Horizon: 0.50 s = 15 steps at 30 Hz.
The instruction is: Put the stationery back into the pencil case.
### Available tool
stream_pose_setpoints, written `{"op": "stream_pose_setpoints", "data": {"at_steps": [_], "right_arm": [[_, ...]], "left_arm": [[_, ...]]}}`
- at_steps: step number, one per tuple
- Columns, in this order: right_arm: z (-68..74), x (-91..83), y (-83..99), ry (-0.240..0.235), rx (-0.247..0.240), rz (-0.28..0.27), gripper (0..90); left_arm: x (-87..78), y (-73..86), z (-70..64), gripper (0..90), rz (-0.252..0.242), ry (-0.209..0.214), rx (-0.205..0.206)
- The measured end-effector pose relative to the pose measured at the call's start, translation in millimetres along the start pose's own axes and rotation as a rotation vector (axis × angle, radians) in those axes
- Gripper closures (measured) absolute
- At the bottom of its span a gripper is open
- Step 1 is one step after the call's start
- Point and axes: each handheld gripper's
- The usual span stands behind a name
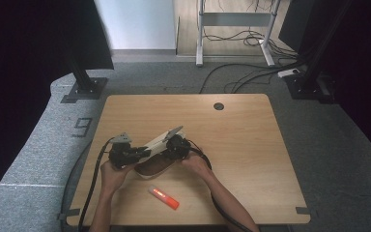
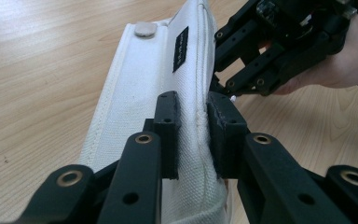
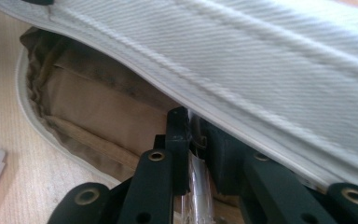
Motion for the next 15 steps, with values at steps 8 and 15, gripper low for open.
{"op": "stream_pose_setpoints", "data": {"at_steps": [8,15], "right_arm": [[-6.9,-16.1,5.7,0.009,0.026,-0.012,67.1],[-10.5,-35.3,19.1,0.011,0.031,0.001,64.7]], "left_arm": [[-0.3,0.2,1.1,75.0,0.000,0.002,-0.006],[-0.2,0.3,1.4,74.9,0.005,0.003,-0.004]]}}
Point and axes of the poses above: each handheld gripper's, and its own axes: x roughly forward along the jaws, y roughly out of its underside, z roughly to its left, and after that the axes turned 10 degrees about y, right-handed
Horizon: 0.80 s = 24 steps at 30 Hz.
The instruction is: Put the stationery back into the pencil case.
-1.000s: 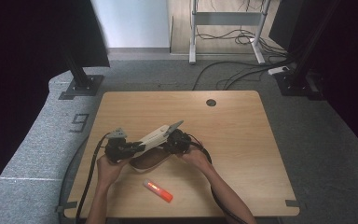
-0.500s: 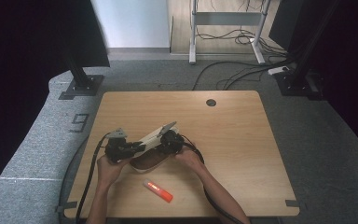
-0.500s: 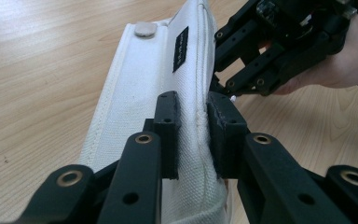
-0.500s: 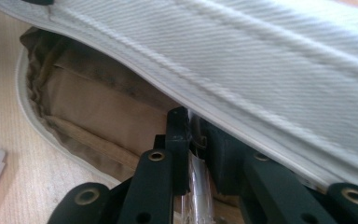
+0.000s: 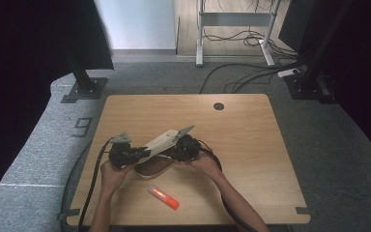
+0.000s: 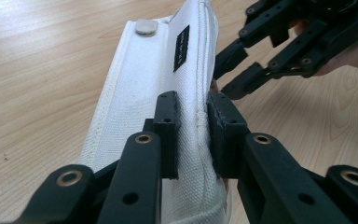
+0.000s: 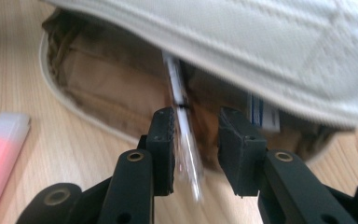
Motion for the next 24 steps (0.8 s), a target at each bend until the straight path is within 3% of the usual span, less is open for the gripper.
{"op": "stream_pose_setpoints", "data": {"at_steps": [7,13,19,24], "right_arm": [[-3.0,-9.3,19.2,0.001,0.025,0.012,65.0],[-3.2,-3.0,33.2,-0.011,0.039,0.047,72.4],[-4.2,0.6,32.8,0.000,0.036,0.046,82.7],[-7.4,2.5,24.6,0.030,0.028,0.032,82.7]], "left_arm": [[0.3,0.2,0.1,74.7,0.004,0.001,-0.001],[1.4,0.1,-0.1,74.5,0.002,0.005,-0.003],[2.1,0.2,-0.1,74.5,0.004,0.006,-0.003],[2.4,0.3,-0.2,74.5,0.005,0.007,-0.002]]}}
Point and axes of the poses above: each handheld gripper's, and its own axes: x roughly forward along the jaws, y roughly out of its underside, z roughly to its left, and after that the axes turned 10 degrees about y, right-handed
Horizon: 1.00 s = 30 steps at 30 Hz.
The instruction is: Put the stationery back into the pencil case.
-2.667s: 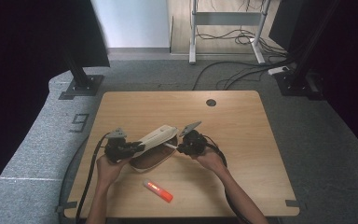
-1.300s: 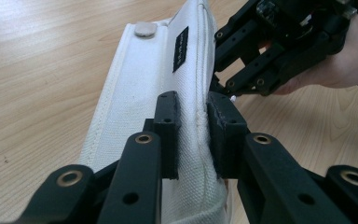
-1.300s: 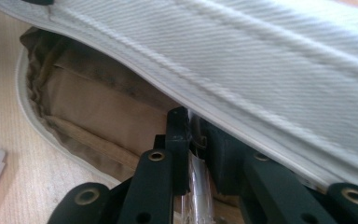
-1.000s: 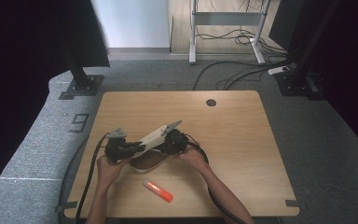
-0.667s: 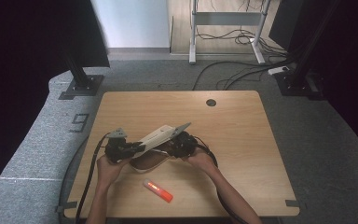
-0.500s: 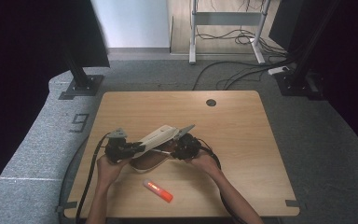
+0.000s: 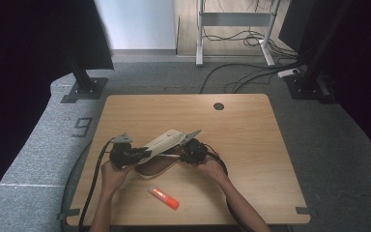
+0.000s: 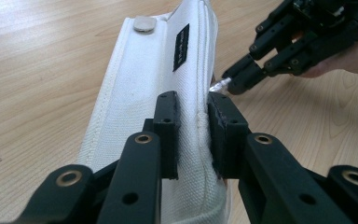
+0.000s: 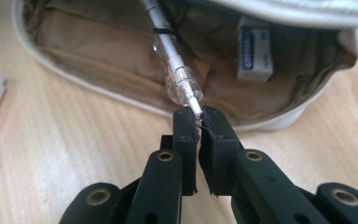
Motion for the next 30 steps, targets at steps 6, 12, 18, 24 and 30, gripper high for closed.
{"op": "stream_pose_setpoints", "data": {"at_steps": [6,12,18,24,30], "right_arm": [[-7.7,7.1,-7.2,0.020,0.023,-0.010,80.7],[-11.6,11.5,-10.9,0.033,0.030,-0.017,76.4],[-10.8,-2.3,-7.8,0.048,0.029,-0.025,62.5],[-6.8,-11.2,-1.6,0.035,0.029,-0.026,47.3],[4.7,-18.4,6.7,0.013,0.026,-0.051,32.1]], "left_arm": [[0.2,0.0,0.1,74.4,0.000,0.002,0.000],[0.1,0.0,0.1,74.3,0.000,0.000,0.001],[0.0,0.0,0.5,74.3,-0.001,0.001,0.001],[0.0,0.1,0.9,74.1,0.002,0.003,0.001],[-0.1,0.2,1.0,74.1,0.003,0.004,0.001]]}}
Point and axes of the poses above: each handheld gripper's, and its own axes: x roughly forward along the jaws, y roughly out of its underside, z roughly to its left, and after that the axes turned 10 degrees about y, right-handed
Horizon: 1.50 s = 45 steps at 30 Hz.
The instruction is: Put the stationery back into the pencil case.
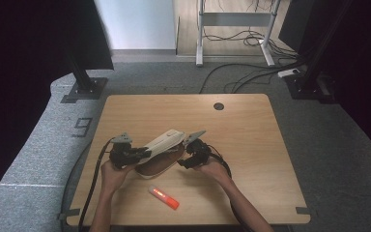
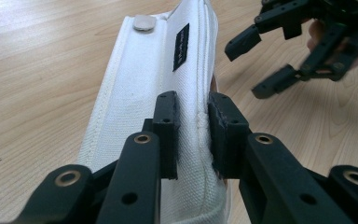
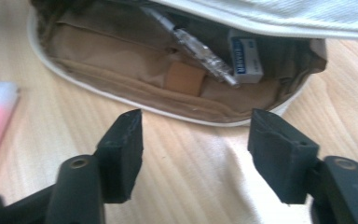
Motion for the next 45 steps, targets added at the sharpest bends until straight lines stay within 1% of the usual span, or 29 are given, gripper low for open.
{"op": "stream_pose_setpoints", "data": {"at_steps": [4,8,14,16,19,22,24,25,26,29,35,39,41,45], "right_arm": [[8.3,-5.3,4.3,-0.014,-0.006,-0.017,27.9],[18.0,-11.2,9.6,-0.031,-0.012,-0.030,26.2],[29.5,-14.4,16.7,-0.046,-0.022,-0.029,26.2],[36.0,-15.3,18.9,-0.058,-0.024,-0.029,26.2],[45.3,-16.2,21.5,-0.071,-0.041,-0.024,26.4],[52.4,-16.0,23.6,-0.080,-0.039,-0.019,27.1],[57.4,-15.6,25.3,-0.093,-0.043,-0.012,27.6],[61.4,-15.6,26.2,-0.105,-0.040,-0.012,28.1],[61.4,-15.6,26.2,-0.105,-0.040,-0.012,28.1],[70.0,-16.3,27.0,-0.129,-0.048,-0.016,28.6],[88.3,-15.6,25.5,-0.169,-0.071,-0.018,28.6],[100.3,-12.4,25.3,-0.192,-0.098,-0.011,28.6],[106.6,-9.7,26.0,-0.186,-0.124,0.004,29.7],[111.7,-5.0,27.7,-0.172,-0.160,0.025,33.9]], "left_arm": [[0.0,0.0,-0.2,74.1,0.002,-0.001,0.000],[0.1,0.1,0.0,74.1,0.002,0.000,-0.001],[0.0,0.0,-0.5,73.9,0.004,-0.001,0.000],[-0.1,0.0,-0.5,73.9,0.005,-0.001,0.000],[-0.2,0.1,-0.3,73.9,0.005,0.000,0.000],[-0.3,0.0,-0.6,73.9,0.006,-0.002,0.001],[-0.4,0.1,-0.6,73.9,0.007,-0.001,0.001],[-0.4,0.0,-0.6,73.9,0.007,-0.001,0.000],[-0.5,0.0,-0.6,73.9,0.007,-0.001,0.000],[-0.1,0.0,-0.6,73.8,0.006,0.000,-0.001],[0.1,0.0,-1.1,73.8,0.010,-0.001,0.000],[0.1,0.0,-1.1,73.8,0.007,0.000,-0.001],[0.0,0.0,-1.1,73.8,0.009,0.000,0.000],[0.1,0.0,-1.1,73.7,0.010,0.001,0.000]]}}
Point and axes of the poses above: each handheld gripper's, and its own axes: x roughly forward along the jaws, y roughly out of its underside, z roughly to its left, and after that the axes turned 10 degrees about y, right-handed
